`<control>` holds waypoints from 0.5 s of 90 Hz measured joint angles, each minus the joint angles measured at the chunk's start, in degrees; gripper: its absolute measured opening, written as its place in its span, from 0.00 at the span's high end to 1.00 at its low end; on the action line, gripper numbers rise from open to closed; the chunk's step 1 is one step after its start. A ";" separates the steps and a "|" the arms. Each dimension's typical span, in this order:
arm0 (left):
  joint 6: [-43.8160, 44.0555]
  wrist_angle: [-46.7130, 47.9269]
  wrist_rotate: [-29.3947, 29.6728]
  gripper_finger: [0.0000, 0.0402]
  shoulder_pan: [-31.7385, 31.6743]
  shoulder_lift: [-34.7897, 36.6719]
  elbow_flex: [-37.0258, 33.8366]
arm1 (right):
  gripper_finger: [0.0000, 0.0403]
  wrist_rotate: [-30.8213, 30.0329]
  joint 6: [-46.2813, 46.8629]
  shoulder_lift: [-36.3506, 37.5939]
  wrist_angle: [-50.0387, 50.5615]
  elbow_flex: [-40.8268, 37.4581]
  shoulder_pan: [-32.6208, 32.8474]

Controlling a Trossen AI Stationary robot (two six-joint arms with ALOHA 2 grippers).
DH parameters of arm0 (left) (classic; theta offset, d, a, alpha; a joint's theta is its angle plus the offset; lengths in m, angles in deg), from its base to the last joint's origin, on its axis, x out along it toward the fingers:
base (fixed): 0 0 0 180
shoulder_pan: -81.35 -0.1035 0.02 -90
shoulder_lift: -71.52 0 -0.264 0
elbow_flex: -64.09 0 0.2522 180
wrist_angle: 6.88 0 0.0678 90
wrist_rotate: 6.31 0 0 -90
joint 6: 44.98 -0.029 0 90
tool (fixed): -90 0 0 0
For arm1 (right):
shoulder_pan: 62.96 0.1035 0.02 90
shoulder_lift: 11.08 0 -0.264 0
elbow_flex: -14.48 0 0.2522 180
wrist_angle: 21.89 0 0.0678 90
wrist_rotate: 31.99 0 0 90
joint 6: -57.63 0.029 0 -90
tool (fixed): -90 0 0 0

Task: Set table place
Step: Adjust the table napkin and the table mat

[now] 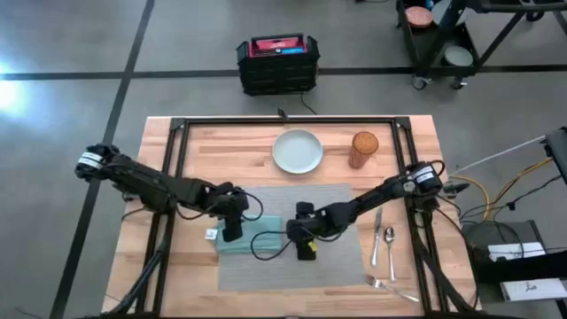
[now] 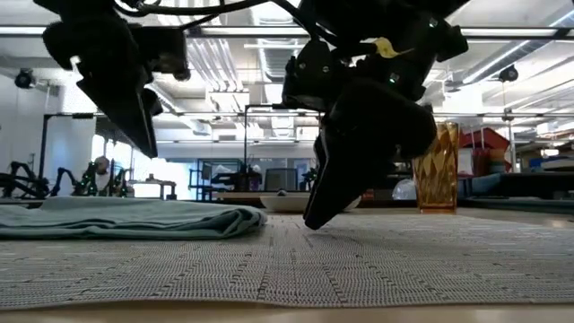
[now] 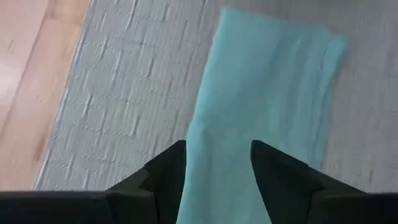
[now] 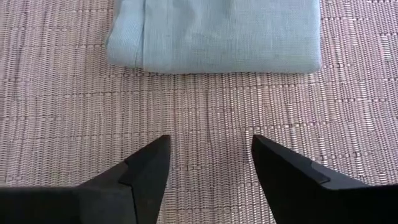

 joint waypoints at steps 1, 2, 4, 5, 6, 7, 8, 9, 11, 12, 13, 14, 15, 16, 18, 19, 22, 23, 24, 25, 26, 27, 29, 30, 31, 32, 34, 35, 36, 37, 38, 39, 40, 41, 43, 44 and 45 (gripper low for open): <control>0.01 -0.18 -0.18 0.58 0.14 0.00 0.10 | 0.46 0.00 0.00 0.00 0.00 0.00 0.00; 0.01 -0.44 -0.33 0.58 0.29 0.00 0.17 | 0.46 0.00 0.00 0.00 0.00 0.00 0.00; 0.03 -0.94 -0.66 0.58 0.63 0.00 0.31 | 0.46 0.00 0.00 0.05 0.00 0.00 0.00; 0.04 -1.26 -0.70 0.58 0.77 0.00 0.37 | 0.46 0.00 0.03 0.10 0.04 0.00 0.00; 0.06 -1.61 -0.73 0.58 0.94 0.00 0.40 | 0.46 0.00 0.10 0.16 0.08 0.00 0.00; 0.07 -2.00 -0.73 0.58 1.13 0.00 0.40 | 0.45 0.00 0.22 0.23 0.10 0.00 0.00; 0.07 -2.35 -0.74 0.58 1.31 0.00 0.40 | 0.45 0.00 0.39 0.31 0.13 0.00 0.00; 0.08 -2.72 -0.75 0.58 1.50 0.00 0.40 | 0.45 0.00 0.55 0.41 0.16 0.00 0.00; 0.09 -3.59 -0.77 0.58 1.96 0.00 0.40 | 0.45 -0.01 0.70 0.65 0.27 0.02 0.00; 0.09 -3.96 -0.77 0.58 2.16 0.00 0.40 | 0.45 0.00 0.83 0.76 0.33 0.07 0.00; 0.09 -4.33 -0.76 0.58 2.39 0.00 0.40 | 0.45 -0.01 0.90 0.86 0.41 0.15 0.00; 0.10 -4.68 -0.75 0.58 2.62 0.00 0.40 | 0.45 -0.02 0.95 0.96 0.47 0.23 0.00; 0.10 -5.00 -0.75 0.58 2.84 0.00 0.40 | 0.45 -0.02 0.96 1.06 0.50 0.34 0.00; 0.11 -5.31 -0.75 0.58 3.09 0.00 0.40 | 0.45 -0.01 1.01 1.20 0.46 0.43 0.01; 0.13 -5.90 -0.75 0.58 3.55 0.00 0.40 | 0.44 -0.02 1.09 1.54 0.40 0.61 0.08; 0.16 -6.23 -0.75 0.58 3.79 0.00 0.40 | 0.44 -0.02 1.10 1.75 0.37 0.64 0.11; 0.40 -7.10 -0.75 0.59 4.52 0.00 0.40 | 0.44 -0.01 1.18 2.40 0.50 0.76 0.13; 0.57 -7.29 -0.75 0.59 4.74 0.00 0.40 | 0.44 -0.02 1.22 2.66 0.58 0.82 0.13; 0.69 -7.53 -0.72 0.59 5.01 0.00 0.40 | 0.44 -0.02 1.27 2.96 0.63 0.88 0.13; 0.82 -7.79 -0.68 0.59 5.29 0.00 0.40 | 0.44 -0.02 1.33 3.29 0.66 0.93 0.13; 1.05 -8.06 -0.63 0.60 5.53 0.00 0.40 | 0.44 -0.01 1.39 3.68 0.69 0.97 0.13; 1.26 -8.41 -0.58 0.60 5.80 0.00 0.40 | 0.44 0.00 1.47 4.05 0.74 1.00 0.16; 1.56 -9.12 -0.50 0.60 6.36 0.00 0.40 | 0.44 -0.01 1.78 4.77 0.98 1.08 0.24; 1.66 -9.44 -0.47 0.60 6.64 0.00 0.40 | 0.44 -0.02 1.99 5.15 1.19 1.13 0.27; 1.78 -9.76 -0.43 0.61 6.93 0.00 0.40 | 0.44 0.00 2.15 5.51 1.44 1.17 0.29; 1.90 -10.08 -0.40 0.61 7.25 0.00 0.40 | 0.44 -0.01 2.31 5.91 1.76 1.21 0.35; 2.16 -10.99 -0.31 0.61 7.84 0.00 0.36 | 0.45 -0.04 2.61 6.82 2.58 1.24 0.51; 2.23 -11.51 -0.28 0.61 8.12 -0.05 0.34 | 0.45 -0.05 2.76 7.27 3.12 1.25 0.59; 2.26 -12.03 -0.27 0.62 8.39 -0.13 0.33 | 0.45 -0.07 2.91 7.70 3.72 1.25 0.68; 2.37 -12.63 -0.25 0.62 8.62 -0.29 0.32 | 0.45 -0.10 3.04 8.08 4.36 1.25 0.78; 2.44 -13.24 -0.25 0.62 8.85 -0.47 0.31 | 0.45 -0.14 3.21 8.43 4.98 1.24 0.89; 2.47 -13.84 -0.26 0.62 9.08 -0.66 0.31 | 0.45 -0.20 3.44 8.75 5.51 1.23 1.03; 2.48 -14.38 -0.26 0.63 9.35 -0.85 0.31 | 0.45 -0.22 3.68 9.01 5.97 1.22 1.18; 2.48 -14.90 -0.24 0.63 9.63 -1.05 0.31 | 0.46 -0.22 3.91 9.25 6.39 1.20 1.34; 2.48 -15.87 -0.25 0.64 10.27 -1.56 0.29 | 0.46 -0.24 4.09 9.78 7.11 1.12 1.66; 2.48 -16.28 -0.25 0.64 10.59 -1.85 0.29 | 0.46 -0.22 4.29 10.04 7.45 1.04 1.86; 2.48 -16.71 -0.25 0.64 10.81 -2.15 0.27 | 0.46 -0.22 4.49 10.28 7.80 0.94 2.08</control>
